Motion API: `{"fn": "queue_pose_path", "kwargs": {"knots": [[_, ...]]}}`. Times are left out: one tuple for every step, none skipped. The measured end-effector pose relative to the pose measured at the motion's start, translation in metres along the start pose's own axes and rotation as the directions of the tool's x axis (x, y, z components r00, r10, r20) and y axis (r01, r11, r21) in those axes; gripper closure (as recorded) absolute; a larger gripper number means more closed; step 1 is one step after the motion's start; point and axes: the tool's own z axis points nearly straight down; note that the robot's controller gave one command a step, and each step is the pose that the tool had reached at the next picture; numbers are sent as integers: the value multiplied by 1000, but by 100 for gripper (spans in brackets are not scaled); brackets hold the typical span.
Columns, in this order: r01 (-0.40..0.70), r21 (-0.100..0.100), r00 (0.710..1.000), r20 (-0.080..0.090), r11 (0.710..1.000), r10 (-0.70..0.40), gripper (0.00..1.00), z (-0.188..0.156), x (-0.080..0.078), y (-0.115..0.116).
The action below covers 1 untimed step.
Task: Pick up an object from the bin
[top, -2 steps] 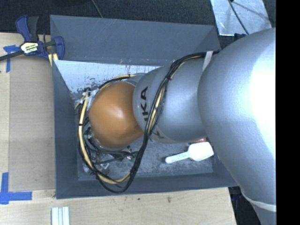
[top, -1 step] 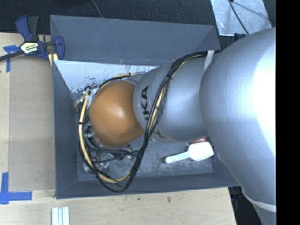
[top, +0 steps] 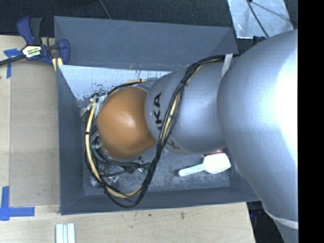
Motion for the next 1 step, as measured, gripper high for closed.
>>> {"fn": "queue_pose_path", "kwargs": {"knots": [[-3,3,1000,7,1000,3,100,-56,-2,-1]]}}
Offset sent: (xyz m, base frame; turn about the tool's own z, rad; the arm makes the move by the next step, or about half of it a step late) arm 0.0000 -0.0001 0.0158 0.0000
